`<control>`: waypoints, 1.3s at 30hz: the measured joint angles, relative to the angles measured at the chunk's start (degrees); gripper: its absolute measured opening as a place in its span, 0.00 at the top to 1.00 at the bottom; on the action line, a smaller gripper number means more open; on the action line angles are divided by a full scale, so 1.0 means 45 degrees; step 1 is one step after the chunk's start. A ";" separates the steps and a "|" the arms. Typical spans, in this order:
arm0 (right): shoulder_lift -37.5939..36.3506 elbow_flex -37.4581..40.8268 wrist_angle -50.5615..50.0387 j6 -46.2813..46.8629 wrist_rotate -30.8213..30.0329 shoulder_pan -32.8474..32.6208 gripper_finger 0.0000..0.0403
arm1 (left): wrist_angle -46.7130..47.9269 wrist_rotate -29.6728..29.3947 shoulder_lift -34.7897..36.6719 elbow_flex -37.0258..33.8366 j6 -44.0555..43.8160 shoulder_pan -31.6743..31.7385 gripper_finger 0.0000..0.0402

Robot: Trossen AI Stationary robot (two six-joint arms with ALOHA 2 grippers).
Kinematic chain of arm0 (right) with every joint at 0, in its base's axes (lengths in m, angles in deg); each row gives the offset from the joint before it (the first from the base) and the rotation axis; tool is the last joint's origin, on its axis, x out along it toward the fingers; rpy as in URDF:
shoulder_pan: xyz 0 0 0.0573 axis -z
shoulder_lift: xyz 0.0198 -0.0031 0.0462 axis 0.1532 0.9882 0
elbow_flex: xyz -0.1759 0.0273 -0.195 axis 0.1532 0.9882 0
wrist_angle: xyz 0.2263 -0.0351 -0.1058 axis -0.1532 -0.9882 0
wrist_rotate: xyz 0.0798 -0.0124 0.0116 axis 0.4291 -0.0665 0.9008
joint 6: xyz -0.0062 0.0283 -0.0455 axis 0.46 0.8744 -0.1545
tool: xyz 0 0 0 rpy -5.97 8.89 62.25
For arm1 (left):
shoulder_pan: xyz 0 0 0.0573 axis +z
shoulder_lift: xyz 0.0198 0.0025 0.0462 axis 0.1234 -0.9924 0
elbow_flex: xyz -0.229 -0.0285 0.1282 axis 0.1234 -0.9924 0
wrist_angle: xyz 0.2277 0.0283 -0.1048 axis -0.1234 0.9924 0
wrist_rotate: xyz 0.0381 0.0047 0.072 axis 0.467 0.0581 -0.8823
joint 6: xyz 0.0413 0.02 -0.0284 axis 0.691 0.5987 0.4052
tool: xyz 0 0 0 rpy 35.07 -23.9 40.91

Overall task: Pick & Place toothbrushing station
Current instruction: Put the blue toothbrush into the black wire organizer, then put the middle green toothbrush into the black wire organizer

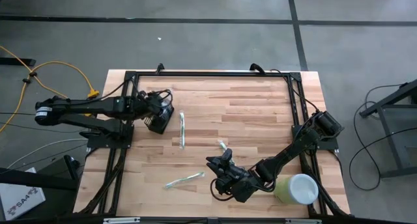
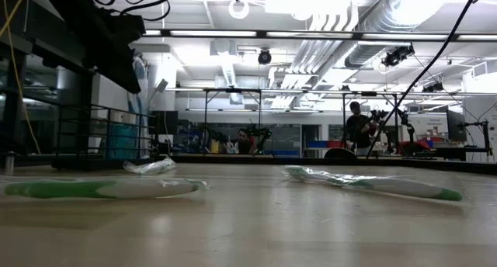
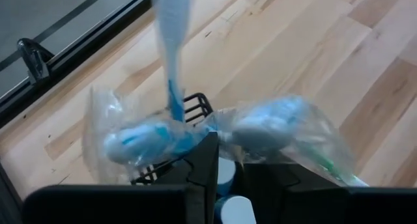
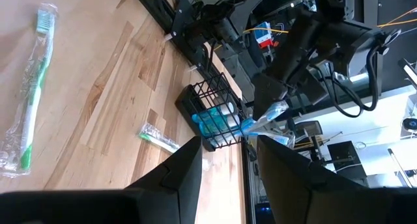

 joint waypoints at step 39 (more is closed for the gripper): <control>0.0000 0.0000 0.0000 0.0005 0.0000 0.0001 0.66 | 0.0312 -0.0104 0.1100 0.0010 0.0542 -0.0375 0.84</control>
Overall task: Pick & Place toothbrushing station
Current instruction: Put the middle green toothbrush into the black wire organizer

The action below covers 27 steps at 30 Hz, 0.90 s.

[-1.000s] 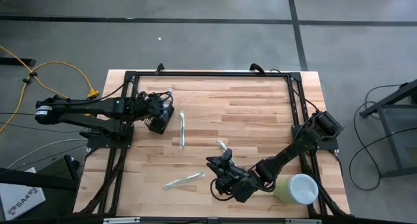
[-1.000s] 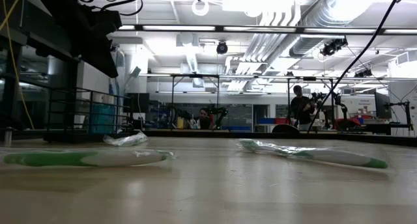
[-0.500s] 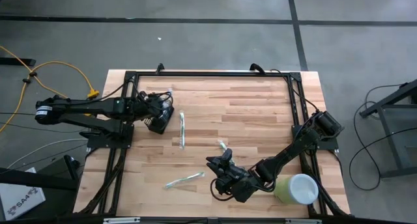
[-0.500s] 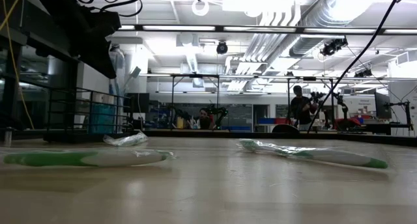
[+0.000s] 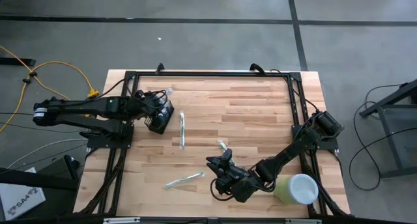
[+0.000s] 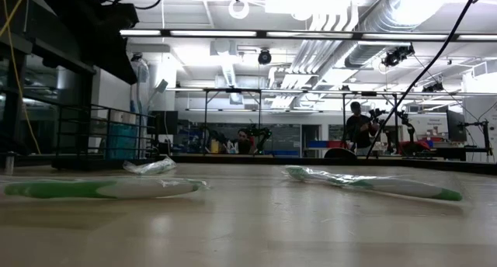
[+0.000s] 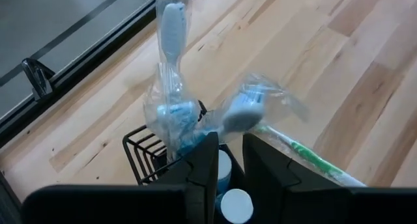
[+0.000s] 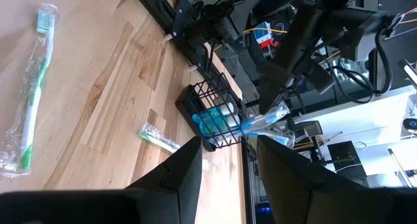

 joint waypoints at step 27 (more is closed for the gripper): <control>0.0000 0.0000 -0.0091 0.5025 -0.0798 -0.0029 0.66 | -0.1544 0.3293 0.0017 0.0010 -0.1015 -0.3311 0.84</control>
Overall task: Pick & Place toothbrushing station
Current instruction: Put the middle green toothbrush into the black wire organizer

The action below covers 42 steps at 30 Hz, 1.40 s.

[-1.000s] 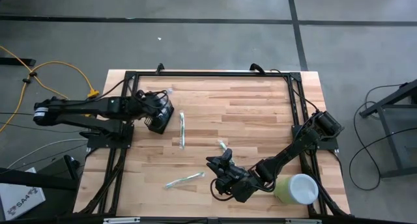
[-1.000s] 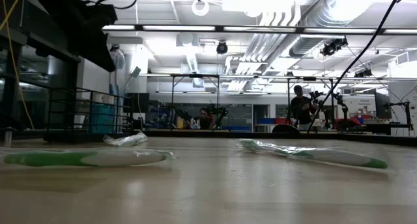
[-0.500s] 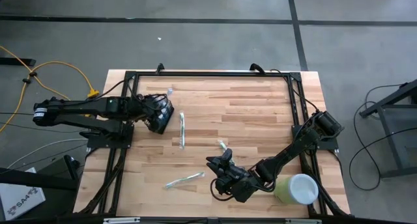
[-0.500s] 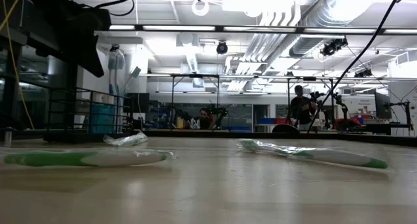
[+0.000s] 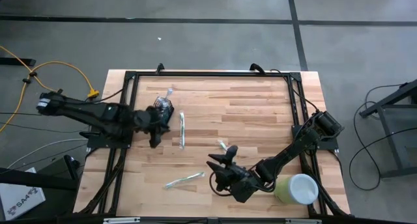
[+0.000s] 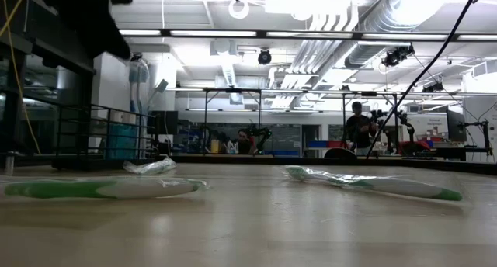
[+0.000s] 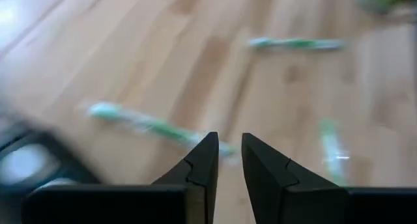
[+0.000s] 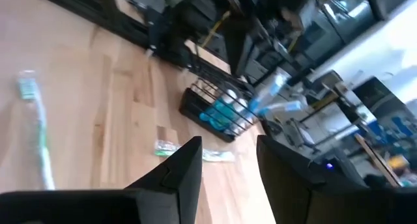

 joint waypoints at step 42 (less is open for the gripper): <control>-0.0311 0.0010 -0.9487 1.3536 1.0760 0.4388 0.76 | -0.6768 -0.1783 -0.3944 0.0010 0.2152 -0.7613 0.84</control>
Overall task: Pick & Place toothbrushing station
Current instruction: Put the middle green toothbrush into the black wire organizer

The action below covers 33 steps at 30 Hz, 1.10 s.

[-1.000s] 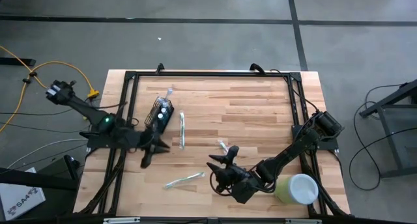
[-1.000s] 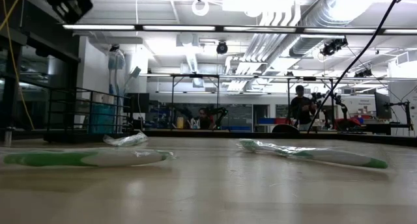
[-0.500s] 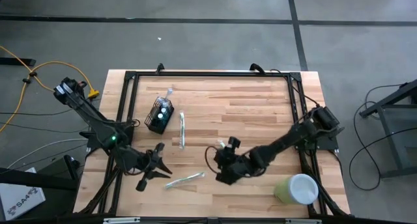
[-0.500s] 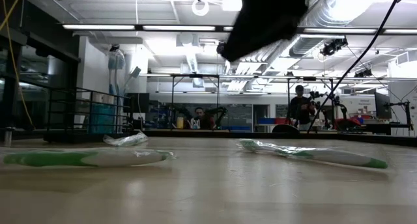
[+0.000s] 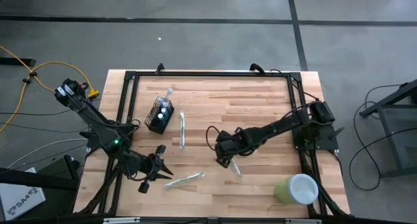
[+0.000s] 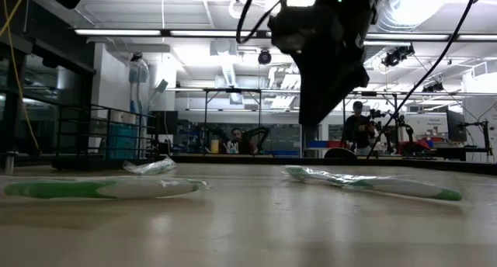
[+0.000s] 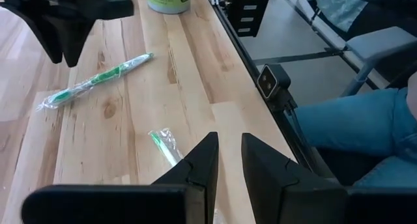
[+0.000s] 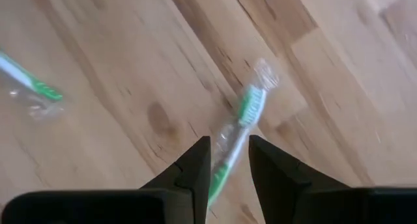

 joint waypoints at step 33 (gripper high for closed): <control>0.0092 -0.0015 -0.0230 0.1133 0.3225 -0.0032 0.72 | 0.0119 0.0075 0.0011 0.0000 0.0887 0.0044 0.84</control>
